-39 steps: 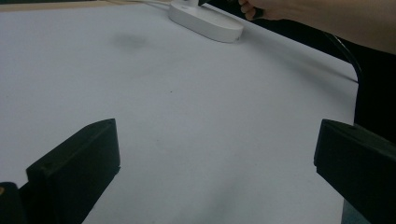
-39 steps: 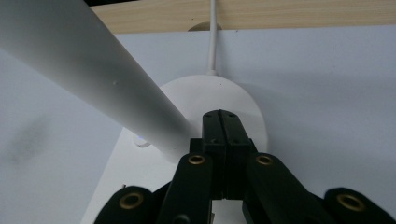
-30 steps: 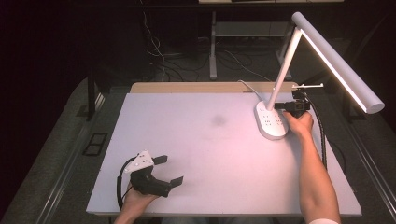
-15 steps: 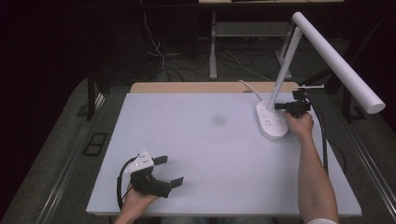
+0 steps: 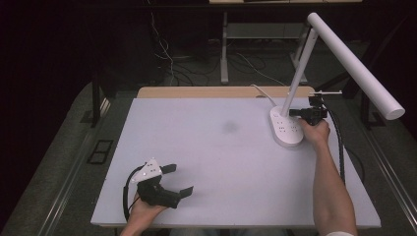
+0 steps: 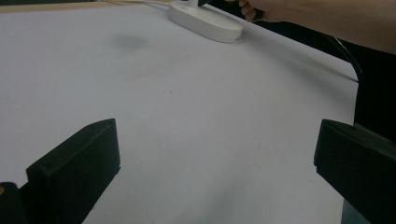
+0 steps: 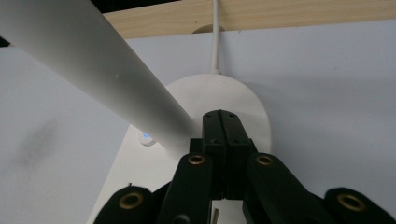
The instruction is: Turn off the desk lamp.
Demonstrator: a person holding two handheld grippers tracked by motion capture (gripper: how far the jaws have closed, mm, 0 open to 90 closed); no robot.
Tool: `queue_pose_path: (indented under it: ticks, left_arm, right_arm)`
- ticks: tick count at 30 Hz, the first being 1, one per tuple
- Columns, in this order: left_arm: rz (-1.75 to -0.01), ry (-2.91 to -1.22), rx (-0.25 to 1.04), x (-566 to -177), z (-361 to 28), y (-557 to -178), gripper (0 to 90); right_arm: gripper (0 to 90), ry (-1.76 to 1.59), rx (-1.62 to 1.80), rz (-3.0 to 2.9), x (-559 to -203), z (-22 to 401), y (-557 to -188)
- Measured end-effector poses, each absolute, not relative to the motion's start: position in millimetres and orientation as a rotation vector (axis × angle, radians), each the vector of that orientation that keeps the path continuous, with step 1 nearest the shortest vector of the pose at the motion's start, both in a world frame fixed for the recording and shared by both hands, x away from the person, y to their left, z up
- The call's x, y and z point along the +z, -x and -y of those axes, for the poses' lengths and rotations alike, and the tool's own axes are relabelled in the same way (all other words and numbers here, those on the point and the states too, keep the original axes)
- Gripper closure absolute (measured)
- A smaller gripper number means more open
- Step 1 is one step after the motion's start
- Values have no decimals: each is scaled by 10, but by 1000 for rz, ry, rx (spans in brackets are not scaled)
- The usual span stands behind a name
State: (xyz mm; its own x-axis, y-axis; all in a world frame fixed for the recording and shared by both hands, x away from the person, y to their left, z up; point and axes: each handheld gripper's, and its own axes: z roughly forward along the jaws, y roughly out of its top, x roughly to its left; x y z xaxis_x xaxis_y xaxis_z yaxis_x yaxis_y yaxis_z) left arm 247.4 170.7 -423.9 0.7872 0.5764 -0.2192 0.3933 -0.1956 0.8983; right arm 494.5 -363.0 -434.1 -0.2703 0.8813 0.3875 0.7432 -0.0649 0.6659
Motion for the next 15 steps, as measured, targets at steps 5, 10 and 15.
queue_pose_path:
  ticks: [5, 10, 15]
  left_arm:
    - [-742, -1824, 199, -4239, -1695, -2475, 0]
    - [-746, -1824, 199, -4240, -1698, -2475, 0]
    - [-745, -1825, 203, -4237, -1695, -2471, 0]
  right_arm:
    - [900, -1783, 1183, -2024, -4288, 3609, -4932]
    - [900, -1763, 1188, -2032, -4224, 3630, -4895]
    - [900, -1737, 1196, -2031, -4124, 3638, -4838]
